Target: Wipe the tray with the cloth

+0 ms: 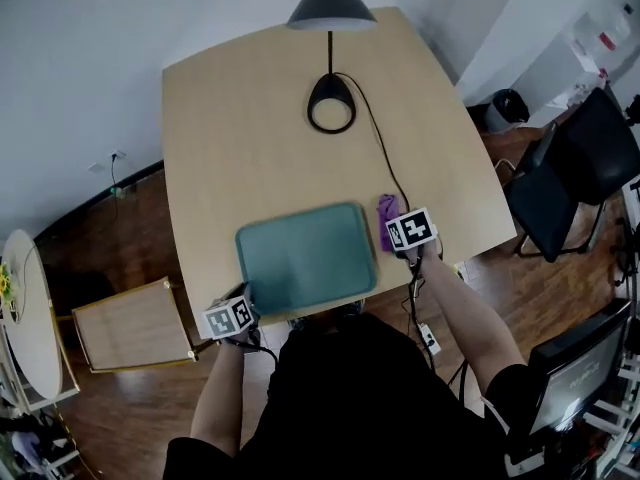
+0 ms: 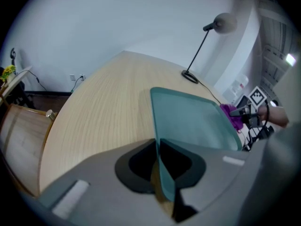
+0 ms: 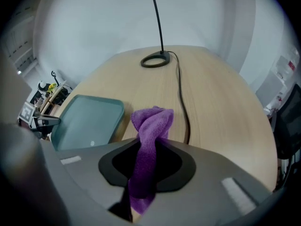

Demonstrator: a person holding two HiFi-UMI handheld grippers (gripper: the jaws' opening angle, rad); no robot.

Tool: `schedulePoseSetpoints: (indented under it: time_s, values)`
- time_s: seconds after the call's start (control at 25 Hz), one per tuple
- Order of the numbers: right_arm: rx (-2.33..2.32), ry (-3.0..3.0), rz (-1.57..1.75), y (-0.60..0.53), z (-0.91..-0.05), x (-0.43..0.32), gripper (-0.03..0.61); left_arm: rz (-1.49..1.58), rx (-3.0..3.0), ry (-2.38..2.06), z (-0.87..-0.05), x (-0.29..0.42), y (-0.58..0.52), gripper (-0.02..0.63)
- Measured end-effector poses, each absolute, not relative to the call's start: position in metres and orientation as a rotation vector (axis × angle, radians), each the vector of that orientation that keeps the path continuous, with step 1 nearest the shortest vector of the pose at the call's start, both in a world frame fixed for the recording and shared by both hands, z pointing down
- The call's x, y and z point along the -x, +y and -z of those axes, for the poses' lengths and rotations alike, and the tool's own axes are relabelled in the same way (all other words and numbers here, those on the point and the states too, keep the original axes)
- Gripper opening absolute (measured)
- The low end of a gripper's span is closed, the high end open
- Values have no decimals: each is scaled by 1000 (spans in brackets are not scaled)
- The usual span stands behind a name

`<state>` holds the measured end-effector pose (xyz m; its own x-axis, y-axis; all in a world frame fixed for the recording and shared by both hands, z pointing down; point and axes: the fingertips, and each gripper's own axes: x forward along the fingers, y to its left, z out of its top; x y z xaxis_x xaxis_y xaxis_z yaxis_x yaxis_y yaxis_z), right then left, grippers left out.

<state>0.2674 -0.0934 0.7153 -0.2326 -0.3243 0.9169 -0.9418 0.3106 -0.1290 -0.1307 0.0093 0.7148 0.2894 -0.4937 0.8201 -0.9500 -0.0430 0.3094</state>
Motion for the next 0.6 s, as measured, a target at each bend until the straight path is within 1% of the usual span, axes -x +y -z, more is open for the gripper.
schedulePoseSetpoints:
  time_s: [0.12, 0.2, 0.24, 0.32, 0.36, 0.4, 0.44, 0.48, 0.6]
  values:
    - [-1133, -1739, -871, -89, -723, -264, 82, -649, -1662, -1338, -716, 133, 13, 54]
    - [-1130, -1776, -873, -90, -724, -260, 101, -644, -1656, -1354, -716, 135, 12, 54]
    - [-1139, -1809, -898, -90, -721, -258, 131, -641, -1653, -1362, -716, 136, 13, 54]
    - [-1188, -1891, -959, -90, -706, -257, 213, -629, -1650, -1372, -715, 136, 14, 63]
    - [-1229, -1934, -982, -91, -693, -259, 225, -614, -1648, -1375, -713, 136, 15, 101]
    - [-1280, -1976, -997, -91, -678, -262, 225, -590, -1642, -1381, -710, 137, 16, 157]
    - [-1339, -2012, -1004, -91, -662, -267, 225, -560, -1632, -1394, -704, 139, 16, 190]
    - [-1406, -2042, -1001, -91, -648, -274, 216, -526, -1623, -1414, -697, 143, 16, 192]
    - [-1580, -2150, -971, -87, -602, -289, 120, -440, -1625, -1529, -661, 160, 11, 190]
